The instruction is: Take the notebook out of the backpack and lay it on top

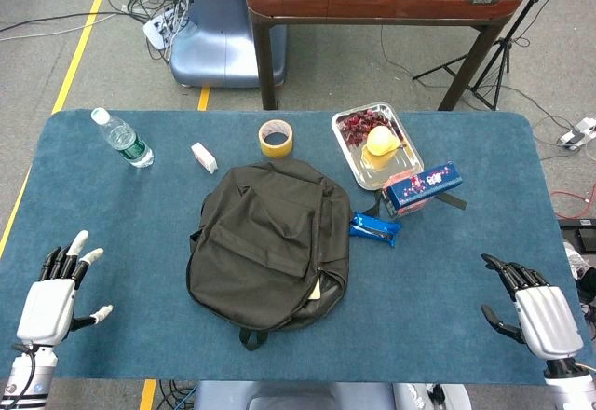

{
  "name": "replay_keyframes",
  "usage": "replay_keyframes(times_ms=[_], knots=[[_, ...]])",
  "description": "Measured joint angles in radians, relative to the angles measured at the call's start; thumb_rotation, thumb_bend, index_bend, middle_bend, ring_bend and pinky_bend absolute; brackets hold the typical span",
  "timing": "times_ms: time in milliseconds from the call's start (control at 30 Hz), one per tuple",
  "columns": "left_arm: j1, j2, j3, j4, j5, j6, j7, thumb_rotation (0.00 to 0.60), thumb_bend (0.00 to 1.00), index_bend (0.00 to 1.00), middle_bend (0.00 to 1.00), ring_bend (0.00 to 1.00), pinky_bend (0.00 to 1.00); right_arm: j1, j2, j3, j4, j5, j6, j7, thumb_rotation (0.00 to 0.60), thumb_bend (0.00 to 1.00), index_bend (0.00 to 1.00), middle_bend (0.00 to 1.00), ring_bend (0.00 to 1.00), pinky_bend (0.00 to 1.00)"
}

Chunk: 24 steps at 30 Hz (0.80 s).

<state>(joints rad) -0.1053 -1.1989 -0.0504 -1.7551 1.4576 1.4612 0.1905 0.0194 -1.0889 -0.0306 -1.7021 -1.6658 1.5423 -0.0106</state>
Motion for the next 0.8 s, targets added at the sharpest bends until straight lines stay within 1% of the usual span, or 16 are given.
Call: replay_keyframes(times_ms=[267,400,533,800], knots=[[-0.01,0.004,0.007,0.015,0.013,-0.017,-0.023,0.6,0.04,0.19,0.0,0.0,0.0,0.003,0.008,0.006,-0.013,-0.005,0.005,-0.011,0.6,0.31,0.17,0.29,0.24,0.35],[-0.024,0.012,0.014,0.02,0.027,-0.045,-0.04,0.6,0.05,0.19,0.0,0.0,0.0,0.004,0.02,0.025,-0.025,-0.005,0.026,-0.027,0.6,0.31,0.17,0.29,0.24,0.35],[-0.05,0.02,0.025,0.029,0.05,-0.091,-0.083,0.6,0.04,0.19,0.0,0.0,0.0,0.008,0.04,0.047,-0.057,-0.002,0.041,-0.053,0.6,0.31,0.17,0.29,0.24,0.35],[-0.148,0.008,0.059,0.092,0.155,-0.217,-0.204,0.6,0.04,0.18,0.0,0.0,0.0,0.02,0.076,0.068,-0.112,-0.001,0.041,-0.087,0.6,0.31,0.17,0.29,0.24,0.35]])
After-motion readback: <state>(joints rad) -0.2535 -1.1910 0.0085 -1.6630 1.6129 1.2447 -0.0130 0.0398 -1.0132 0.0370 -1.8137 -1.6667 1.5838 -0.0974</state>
